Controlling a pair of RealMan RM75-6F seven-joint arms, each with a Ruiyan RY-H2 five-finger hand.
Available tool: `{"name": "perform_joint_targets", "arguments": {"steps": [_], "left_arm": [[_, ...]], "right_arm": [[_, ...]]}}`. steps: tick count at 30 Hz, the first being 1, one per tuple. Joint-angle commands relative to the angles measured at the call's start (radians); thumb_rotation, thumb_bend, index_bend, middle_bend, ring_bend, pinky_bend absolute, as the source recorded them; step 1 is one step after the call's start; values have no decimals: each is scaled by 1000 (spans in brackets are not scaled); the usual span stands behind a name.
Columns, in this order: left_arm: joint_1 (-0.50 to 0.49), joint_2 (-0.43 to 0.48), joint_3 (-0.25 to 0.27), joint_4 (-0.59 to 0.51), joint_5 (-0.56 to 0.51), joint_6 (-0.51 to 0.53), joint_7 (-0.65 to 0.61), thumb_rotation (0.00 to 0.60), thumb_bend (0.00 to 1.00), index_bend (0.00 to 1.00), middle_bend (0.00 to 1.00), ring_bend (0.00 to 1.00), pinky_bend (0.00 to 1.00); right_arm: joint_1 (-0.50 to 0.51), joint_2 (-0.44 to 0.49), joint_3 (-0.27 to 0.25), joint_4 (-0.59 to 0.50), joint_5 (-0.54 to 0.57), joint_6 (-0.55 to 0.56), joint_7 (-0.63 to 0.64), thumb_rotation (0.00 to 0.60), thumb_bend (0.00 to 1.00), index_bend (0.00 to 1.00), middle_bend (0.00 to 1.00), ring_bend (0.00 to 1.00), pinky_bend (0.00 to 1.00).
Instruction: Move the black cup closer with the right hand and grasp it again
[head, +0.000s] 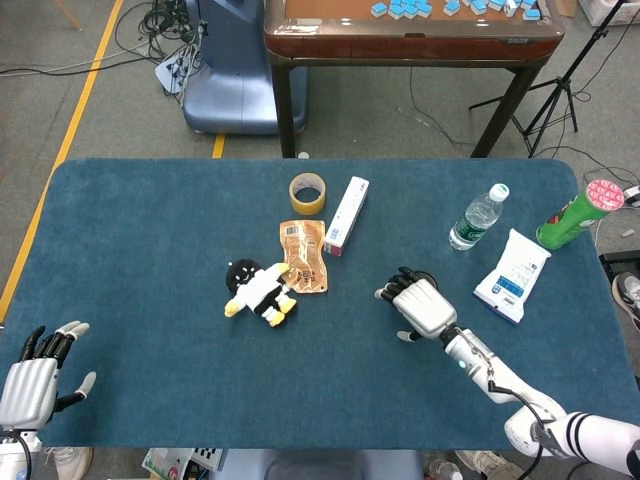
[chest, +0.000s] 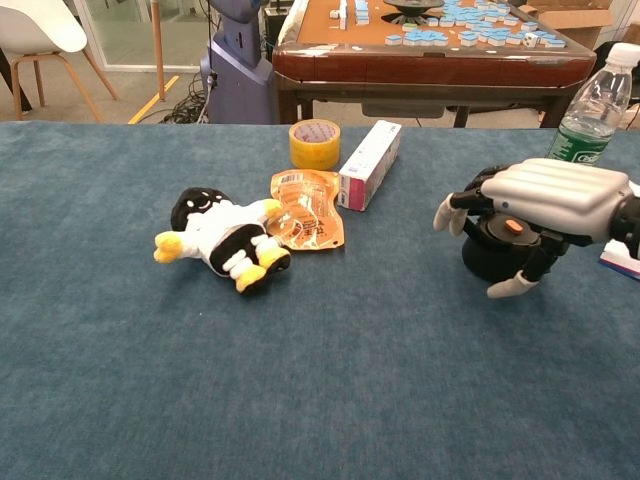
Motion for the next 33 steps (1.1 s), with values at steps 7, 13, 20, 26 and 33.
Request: {"name": "perform_joint_targets", "arguments": {"steps": [7, 13, 20, 26, 33], "left_arm": [[-3, 0, -1, -2, 2, -3, 3, 600, 270, 200, 166, 211, 43], [-5, 2, -3, -7, 2, -4, 8, 600, 270, 200, 166, 211, 43], [-13, 3, -4, -14, 6, -11, 15, 600, 270, 200, 166, 210, 43], [-19, 4, -5, -15, 9, -16, 19, 600, 270, 200, 166, 211, 43], [-24, 3, -5, -21, 12, -19, 28, 600, 270, 200, 167, 210, 43]], "right_arm": [[-17, 23, 4, -5, -7, 42, 18, 600, 0, 278, 388, 281, 115], [-32, 45, 4, -14, -12, 71, 23, 600, 0, 279, 434, 319, 115], [-58, 92, 1, -35, -15, 110, 22, 600, 0, 290, 453, 339, 115], [-85, 131, -2, -41, -3, 132, 20, 600, 0, 291, 454, 341, 115], [-109, 163, -1, -35, 11, 147, 27, 600, 0, 291, 454, 341, 115]]}}
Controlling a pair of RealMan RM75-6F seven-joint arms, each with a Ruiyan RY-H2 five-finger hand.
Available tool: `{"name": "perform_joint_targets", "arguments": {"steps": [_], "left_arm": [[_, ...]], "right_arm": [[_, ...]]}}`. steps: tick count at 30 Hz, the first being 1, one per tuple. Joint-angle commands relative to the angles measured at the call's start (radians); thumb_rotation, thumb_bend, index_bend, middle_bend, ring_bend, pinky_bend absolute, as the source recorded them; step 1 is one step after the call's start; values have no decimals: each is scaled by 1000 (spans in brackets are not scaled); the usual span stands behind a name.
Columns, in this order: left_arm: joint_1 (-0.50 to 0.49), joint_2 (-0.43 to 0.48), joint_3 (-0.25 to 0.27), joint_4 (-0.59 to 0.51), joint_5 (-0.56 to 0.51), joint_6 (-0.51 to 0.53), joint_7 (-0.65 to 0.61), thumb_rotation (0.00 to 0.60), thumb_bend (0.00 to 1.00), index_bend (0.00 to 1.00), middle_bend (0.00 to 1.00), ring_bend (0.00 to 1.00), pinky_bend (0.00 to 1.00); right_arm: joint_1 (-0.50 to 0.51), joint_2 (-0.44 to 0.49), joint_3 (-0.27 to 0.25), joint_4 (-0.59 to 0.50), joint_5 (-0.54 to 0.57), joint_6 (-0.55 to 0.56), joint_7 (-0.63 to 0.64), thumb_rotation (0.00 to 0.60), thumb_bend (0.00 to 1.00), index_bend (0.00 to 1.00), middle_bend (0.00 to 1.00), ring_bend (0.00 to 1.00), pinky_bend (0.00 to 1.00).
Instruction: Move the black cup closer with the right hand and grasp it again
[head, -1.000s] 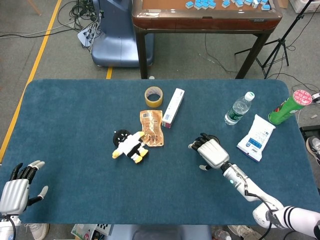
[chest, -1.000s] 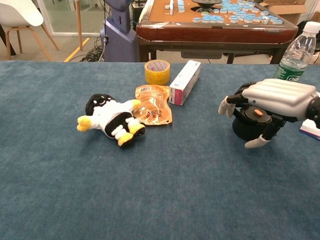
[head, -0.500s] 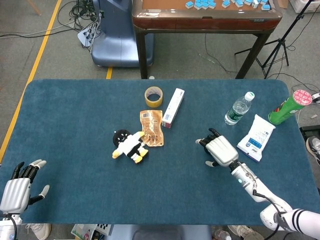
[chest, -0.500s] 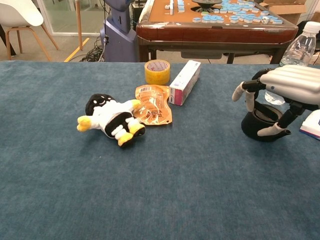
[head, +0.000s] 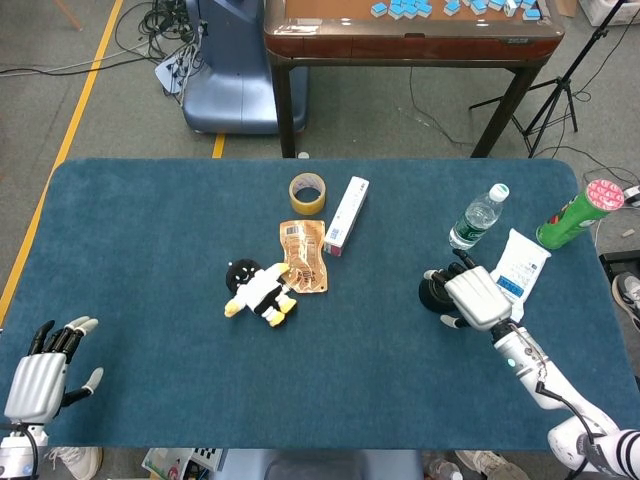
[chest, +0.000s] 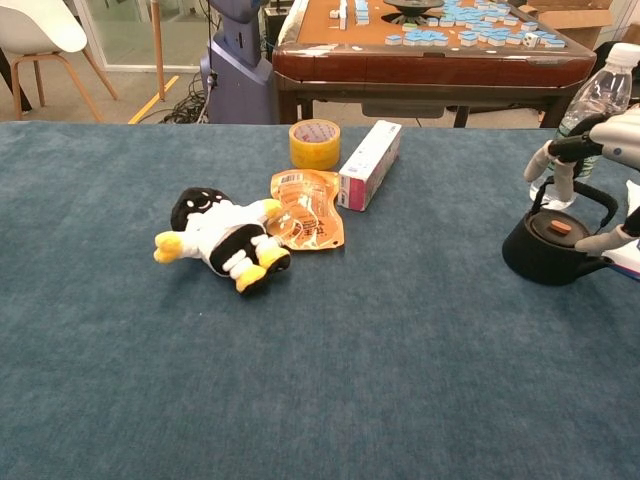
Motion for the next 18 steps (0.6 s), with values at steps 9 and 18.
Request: {"name": "perform_joint_targets", "arguments": {"steps": [9, 18], "left_arm": [[1, 3, 3, -11, 1, 3, 10, 600, 270, 200, 167, 211, 43], [-1, 5, 2, -18, 1, 3, 17, 600, 270, 200, 166, 210, 43]], "right_arm": [[-19, 19, 7, 21, 44, -20, -5, 600, 0, 291, 451, 342, 115], [-29, 31, 21, 6, 49, -5, 8, 600, 0, 291, 417, 311, 115]]}}
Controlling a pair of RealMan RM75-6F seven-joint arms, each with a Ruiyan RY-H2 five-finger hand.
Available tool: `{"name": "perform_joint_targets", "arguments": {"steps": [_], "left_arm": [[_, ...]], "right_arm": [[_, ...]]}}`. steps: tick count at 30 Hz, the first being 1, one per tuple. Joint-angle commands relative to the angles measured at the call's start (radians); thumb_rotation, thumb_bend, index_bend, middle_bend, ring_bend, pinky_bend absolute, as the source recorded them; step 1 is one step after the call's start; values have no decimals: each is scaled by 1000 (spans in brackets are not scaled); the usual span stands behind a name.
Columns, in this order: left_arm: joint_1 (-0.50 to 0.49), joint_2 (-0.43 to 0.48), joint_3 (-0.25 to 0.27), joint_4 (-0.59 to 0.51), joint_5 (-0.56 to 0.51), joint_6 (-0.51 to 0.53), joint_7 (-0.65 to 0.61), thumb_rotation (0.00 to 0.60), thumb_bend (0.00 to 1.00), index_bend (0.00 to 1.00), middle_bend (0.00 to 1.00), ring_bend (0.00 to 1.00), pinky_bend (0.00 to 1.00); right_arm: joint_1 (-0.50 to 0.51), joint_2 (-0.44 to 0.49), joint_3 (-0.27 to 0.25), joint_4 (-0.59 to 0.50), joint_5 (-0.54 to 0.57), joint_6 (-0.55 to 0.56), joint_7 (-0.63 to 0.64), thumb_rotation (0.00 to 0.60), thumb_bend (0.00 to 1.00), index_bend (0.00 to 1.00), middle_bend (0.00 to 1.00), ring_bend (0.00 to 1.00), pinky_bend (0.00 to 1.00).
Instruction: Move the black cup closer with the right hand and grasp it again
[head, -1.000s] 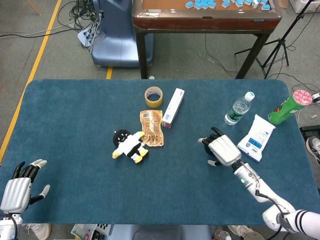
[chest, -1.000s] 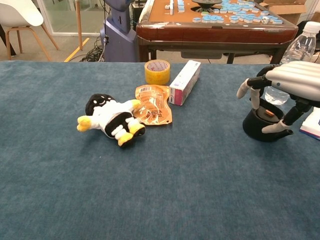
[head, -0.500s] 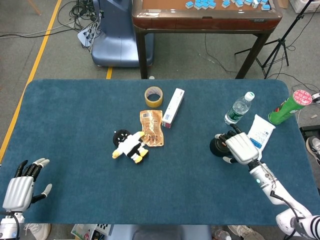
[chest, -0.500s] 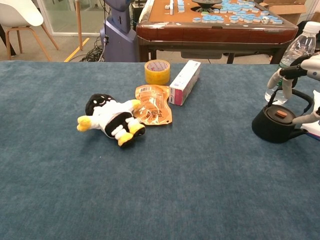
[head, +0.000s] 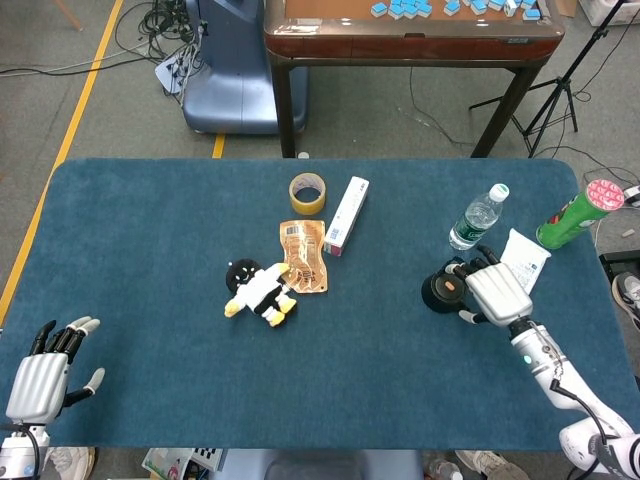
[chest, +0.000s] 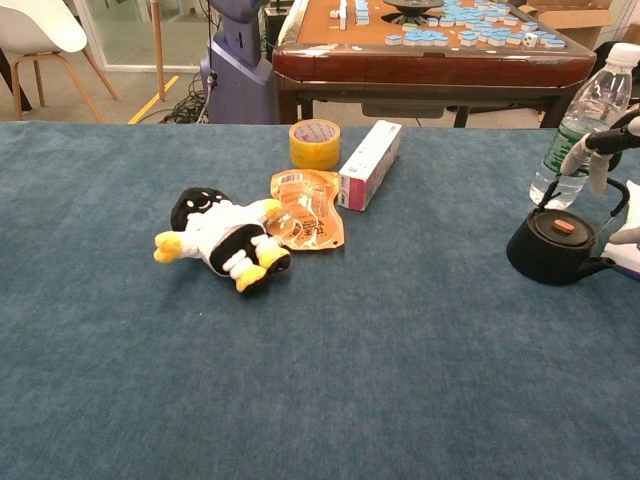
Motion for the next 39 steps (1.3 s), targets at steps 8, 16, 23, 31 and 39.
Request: {"name": "perform_joint_targets", "arguments": {"steps": [8, 16, 23, 31, 39], "left_arm": [[0, 0, 3, -4, 1, -1, 5, 600, 269, 200, 166, 210, 43], [2, 1, 5, -5, -6, -4, 9, 600, 269, 200, 166, 211, 43], [7, 2, 8, -1, -14, -6, 5, 600, 270, 200, 166, 210, 43], [7, 4, 8, 1, -17, -9, -1, 600, 270, 200, 166, 211, 43], [8, 5, 8, 4, -19, -11, -7, 600, 269, 200, 166, 210, 43]], "right_arm": [[2, 16, 13, -16, 20, -18, -6, 600, 0, 291, 388, 279, 115], [59, 22, 41, -51, 137, -145, -149, 600, 0, 238, 285, 174, 101], [104, -17, 49, 1, 189, -214, -205, 600, 0, 217, 263, 156, 89], [132, -55, 47, 73, 239, -265, -233, 600, 0, 218, 262, 156, 81], [128, -51, 36, 78, 255, -267, -229, 600, 0, 217, 262, 156, 81]]}}
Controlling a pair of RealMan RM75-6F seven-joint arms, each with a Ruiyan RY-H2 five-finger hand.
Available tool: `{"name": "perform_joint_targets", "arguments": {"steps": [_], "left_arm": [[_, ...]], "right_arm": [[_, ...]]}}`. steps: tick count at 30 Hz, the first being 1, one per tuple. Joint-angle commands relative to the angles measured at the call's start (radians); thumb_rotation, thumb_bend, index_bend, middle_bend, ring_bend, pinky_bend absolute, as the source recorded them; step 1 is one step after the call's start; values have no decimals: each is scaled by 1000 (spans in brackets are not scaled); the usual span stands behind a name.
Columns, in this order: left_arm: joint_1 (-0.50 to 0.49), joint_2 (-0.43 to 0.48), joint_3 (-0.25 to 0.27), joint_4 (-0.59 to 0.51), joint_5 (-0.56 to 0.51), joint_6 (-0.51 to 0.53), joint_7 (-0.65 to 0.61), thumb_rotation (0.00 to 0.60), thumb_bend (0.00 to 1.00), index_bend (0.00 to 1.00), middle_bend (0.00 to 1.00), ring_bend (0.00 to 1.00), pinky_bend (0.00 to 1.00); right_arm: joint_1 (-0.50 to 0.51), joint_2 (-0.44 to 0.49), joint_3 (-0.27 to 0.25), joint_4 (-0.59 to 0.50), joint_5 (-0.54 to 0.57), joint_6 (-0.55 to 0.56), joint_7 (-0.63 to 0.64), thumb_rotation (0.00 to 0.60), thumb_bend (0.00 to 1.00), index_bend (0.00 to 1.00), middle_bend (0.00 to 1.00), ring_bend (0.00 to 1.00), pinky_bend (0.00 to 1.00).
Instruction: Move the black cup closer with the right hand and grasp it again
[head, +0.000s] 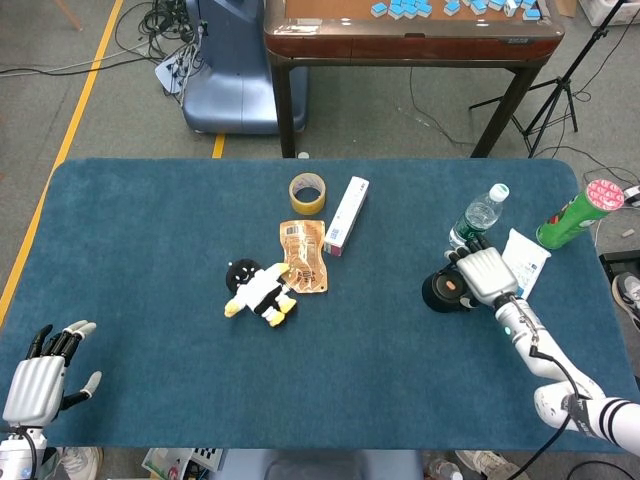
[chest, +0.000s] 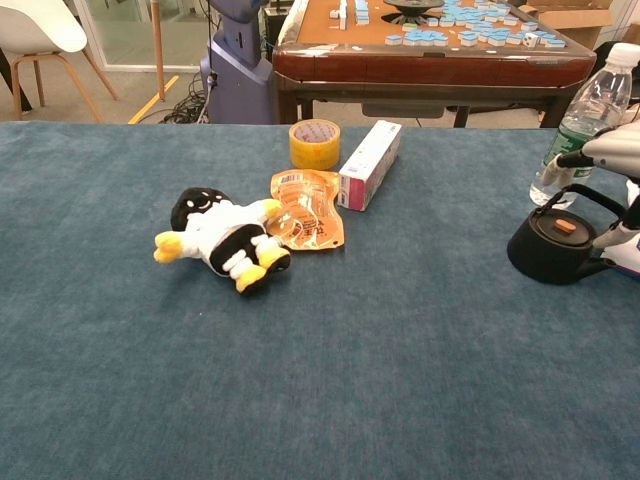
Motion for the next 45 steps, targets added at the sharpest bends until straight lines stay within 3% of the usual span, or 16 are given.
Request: {"name": "perform_joint_targets", "arguments": {"steps": [1, 22, 28, 35, 45], "left_arm": [[0, 1, 0, 1, 0, 0, -2, 600, 269, 200, 167, 210, 43], [-5, -5, 1, 16, 10, -4, -22, 600, 270, 200, 166, 210, 43], [-8, -8, 4, 14, 16, -6, -17, 600, 270, 200, 166, 210, 43], [-5, -2, 7, 1, 6, -12, -3, 600, 270, 200, 166, 210, 43], [-1, 2, 7, -7, -2, -12, 3, 600, 269, 200, 166, 210, 43]], "right_arm": [[-7, 9, -6, -16, -5, 10, 6, 600, 0, 217, 262, 156, 81], [-157, 176, -101, -347, -97, 194, 26, 600, 0, 217, 277, 324, 81], [-168, 166, -75, -306, -108, 237, 39, 600, 0, 218, 280, 294, 81], [-116, 123, -41, -224, -84, 155, 66, 600, 0, 217, 278, 219, 81], [-45, 57, -17, -112, -14, 31, 56, 600, 0, 217, 269, 209, 81]]}}
